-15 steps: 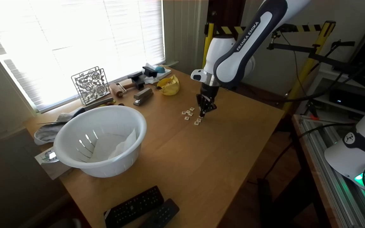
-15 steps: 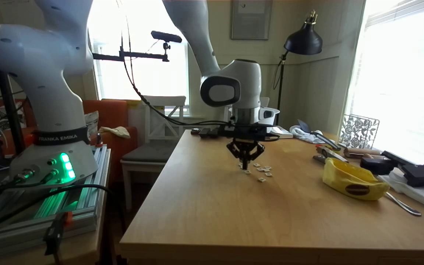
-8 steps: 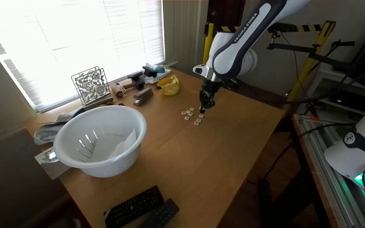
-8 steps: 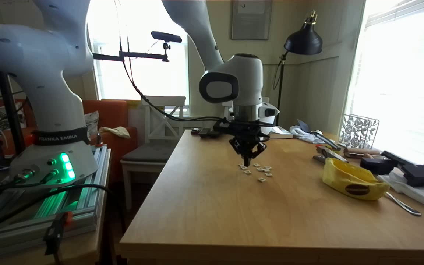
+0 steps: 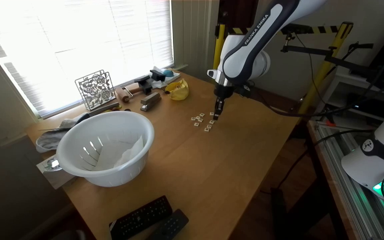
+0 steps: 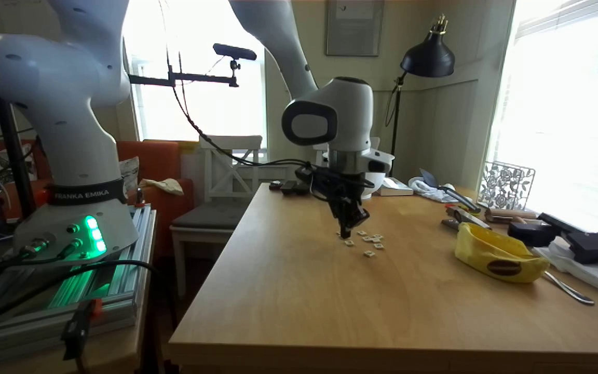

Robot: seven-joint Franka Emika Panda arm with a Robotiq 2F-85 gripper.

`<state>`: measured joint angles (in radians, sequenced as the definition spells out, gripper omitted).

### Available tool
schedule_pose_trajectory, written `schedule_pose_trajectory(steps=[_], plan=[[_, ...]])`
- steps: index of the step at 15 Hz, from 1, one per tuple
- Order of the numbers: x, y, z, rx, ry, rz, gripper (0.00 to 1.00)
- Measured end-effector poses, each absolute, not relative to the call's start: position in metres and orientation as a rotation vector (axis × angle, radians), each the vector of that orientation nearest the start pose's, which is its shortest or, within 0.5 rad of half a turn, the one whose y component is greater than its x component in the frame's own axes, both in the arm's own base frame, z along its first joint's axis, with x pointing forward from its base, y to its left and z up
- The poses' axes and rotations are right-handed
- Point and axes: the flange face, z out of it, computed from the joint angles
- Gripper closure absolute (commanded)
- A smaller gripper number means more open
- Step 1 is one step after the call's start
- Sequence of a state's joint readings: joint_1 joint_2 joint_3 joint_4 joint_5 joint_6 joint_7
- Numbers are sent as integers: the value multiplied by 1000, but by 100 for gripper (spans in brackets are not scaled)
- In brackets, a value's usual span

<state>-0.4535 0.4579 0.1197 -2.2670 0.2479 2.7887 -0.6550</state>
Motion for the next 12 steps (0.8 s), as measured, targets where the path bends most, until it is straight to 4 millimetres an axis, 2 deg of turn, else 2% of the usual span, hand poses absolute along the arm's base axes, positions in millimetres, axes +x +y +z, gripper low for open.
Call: schedule_pose_trajectory(steps=[6,12], plan=[[512,-185,164,-2965,318,-207,100],[515,-191,157,-2921,558,-193,100]])
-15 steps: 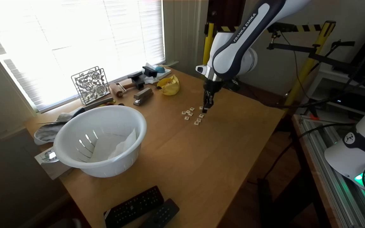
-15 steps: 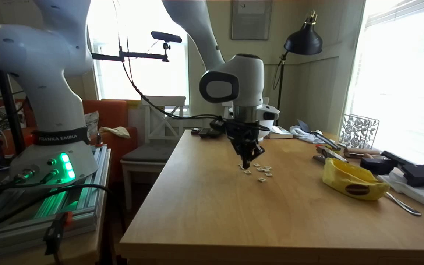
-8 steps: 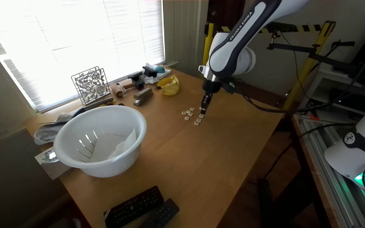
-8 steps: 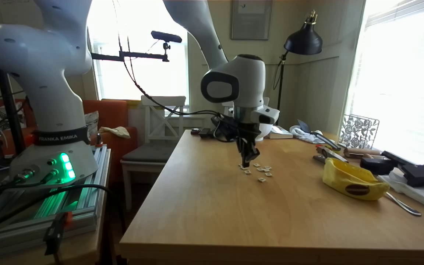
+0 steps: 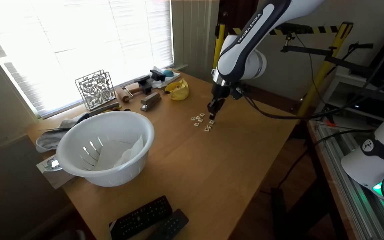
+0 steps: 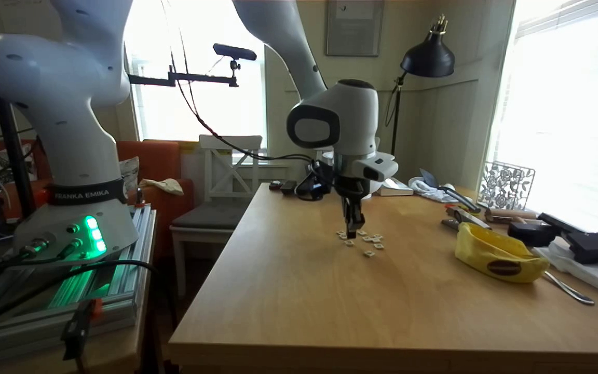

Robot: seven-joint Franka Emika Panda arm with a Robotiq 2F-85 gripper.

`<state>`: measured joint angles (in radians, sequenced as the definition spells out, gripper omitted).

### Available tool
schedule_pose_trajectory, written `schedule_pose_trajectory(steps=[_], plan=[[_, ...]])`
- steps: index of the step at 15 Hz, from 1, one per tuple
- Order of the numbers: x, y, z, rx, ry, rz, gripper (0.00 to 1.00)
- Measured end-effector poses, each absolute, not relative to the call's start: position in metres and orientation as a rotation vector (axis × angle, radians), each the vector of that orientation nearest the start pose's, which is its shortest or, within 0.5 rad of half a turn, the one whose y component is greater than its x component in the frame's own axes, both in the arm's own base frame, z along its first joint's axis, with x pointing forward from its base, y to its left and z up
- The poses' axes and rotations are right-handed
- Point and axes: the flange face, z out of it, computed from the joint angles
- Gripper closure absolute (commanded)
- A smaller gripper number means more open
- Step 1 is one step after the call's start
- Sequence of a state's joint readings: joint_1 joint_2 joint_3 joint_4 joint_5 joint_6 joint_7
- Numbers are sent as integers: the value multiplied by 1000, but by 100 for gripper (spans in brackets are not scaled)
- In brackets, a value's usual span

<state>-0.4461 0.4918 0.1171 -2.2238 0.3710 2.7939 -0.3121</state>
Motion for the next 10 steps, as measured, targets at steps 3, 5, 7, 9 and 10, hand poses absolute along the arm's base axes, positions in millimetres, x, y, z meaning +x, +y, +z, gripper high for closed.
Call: schedule_pose_trajectory(steps=[3,5,7,9,10], plan=[[515,-193,151,-2910,627,-176,100],[515,-194,148,-2905,657,-167,100],[516,-193,146,-2904,673,-161,100],[517,-192,146,-2911,664,-160,100],[517,-191,146,-2920,647,-160,100]])
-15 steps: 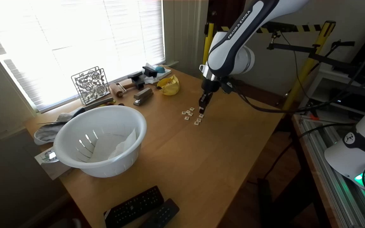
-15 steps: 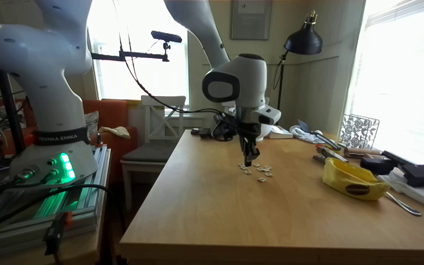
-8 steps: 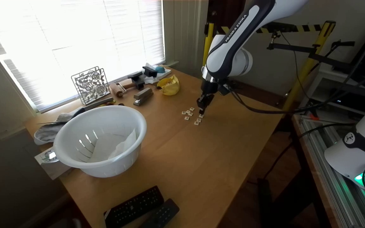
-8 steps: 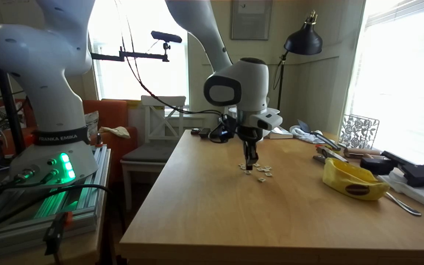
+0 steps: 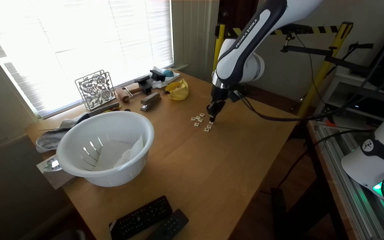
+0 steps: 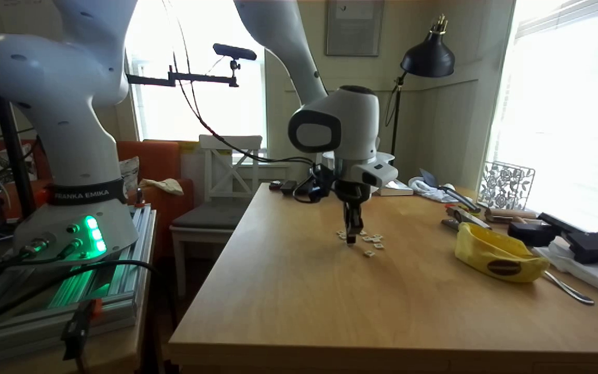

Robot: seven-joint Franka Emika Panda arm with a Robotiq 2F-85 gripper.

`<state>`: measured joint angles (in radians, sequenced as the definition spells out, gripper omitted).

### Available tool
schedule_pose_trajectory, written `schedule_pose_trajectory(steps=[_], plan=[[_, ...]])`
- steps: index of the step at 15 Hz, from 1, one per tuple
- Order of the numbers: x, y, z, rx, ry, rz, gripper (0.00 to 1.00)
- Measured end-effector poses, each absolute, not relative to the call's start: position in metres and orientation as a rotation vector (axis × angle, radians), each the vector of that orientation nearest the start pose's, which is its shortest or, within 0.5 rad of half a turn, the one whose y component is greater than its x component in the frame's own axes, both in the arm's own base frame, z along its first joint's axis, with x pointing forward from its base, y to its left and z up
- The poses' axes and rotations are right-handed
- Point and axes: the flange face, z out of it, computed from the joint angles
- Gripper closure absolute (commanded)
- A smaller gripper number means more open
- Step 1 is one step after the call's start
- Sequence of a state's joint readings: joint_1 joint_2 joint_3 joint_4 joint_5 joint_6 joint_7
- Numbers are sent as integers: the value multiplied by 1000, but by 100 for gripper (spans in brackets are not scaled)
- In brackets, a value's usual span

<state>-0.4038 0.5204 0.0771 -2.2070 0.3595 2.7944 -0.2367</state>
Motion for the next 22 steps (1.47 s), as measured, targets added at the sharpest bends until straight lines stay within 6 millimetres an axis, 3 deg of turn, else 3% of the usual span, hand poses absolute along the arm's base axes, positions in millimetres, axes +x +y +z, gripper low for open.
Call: schedule_pose_trajectory(steps=[3,11,22], plan=[[521,-184,147,-2978,524,-168,100],[528,-167,147,-3130,-96,-204,100],[524,-158,147,-3038,-990,-217,100]])
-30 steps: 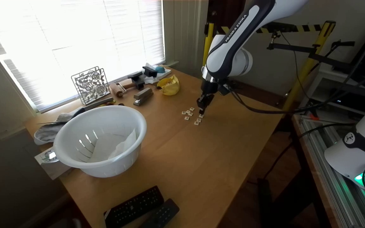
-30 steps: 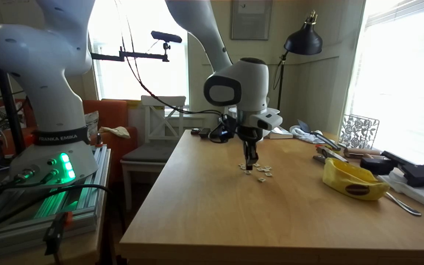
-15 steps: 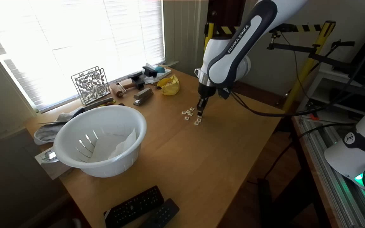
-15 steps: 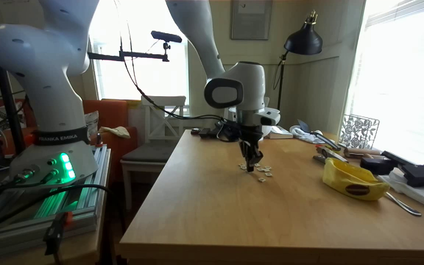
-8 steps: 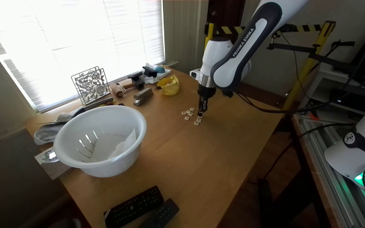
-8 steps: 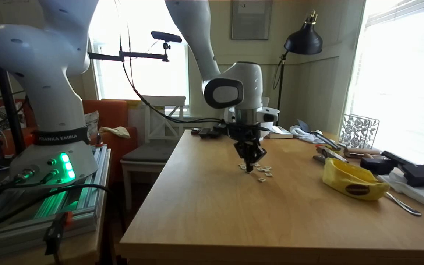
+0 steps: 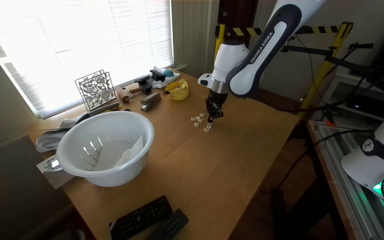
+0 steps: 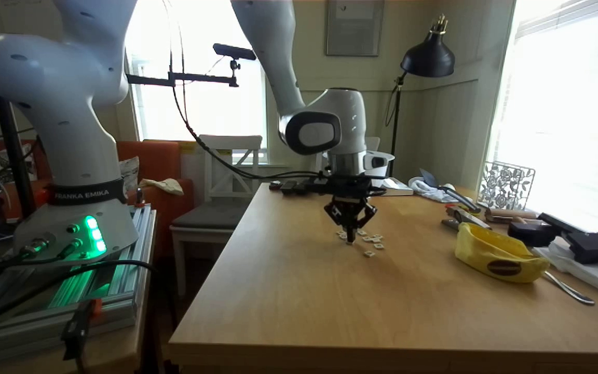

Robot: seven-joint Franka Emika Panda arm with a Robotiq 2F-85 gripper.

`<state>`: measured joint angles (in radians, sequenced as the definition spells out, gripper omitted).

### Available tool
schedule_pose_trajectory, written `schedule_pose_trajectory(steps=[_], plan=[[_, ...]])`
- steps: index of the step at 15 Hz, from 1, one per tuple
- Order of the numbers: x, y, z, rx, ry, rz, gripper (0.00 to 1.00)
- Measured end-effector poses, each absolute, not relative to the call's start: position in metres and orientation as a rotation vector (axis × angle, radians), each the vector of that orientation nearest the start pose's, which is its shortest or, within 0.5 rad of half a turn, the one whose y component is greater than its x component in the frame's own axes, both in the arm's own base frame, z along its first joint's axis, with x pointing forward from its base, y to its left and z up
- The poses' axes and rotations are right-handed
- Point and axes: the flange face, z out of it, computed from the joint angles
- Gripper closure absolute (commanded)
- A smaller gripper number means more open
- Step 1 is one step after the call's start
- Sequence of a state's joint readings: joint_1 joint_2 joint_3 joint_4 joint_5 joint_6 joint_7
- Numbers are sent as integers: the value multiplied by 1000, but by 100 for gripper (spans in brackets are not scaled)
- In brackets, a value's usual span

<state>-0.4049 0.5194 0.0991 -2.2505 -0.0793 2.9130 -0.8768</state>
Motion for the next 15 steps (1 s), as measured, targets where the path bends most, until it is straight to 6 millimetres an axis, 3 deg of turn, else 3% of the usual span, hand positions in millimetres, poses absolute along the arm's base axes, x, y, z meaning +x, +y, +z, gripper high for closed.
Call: schedule_pose_trajectory(steps=[6,15], plan=[[522,-156,146,-2966,-1232,-220,100],[520,-156,146,-2894,-1413,-229,100]])
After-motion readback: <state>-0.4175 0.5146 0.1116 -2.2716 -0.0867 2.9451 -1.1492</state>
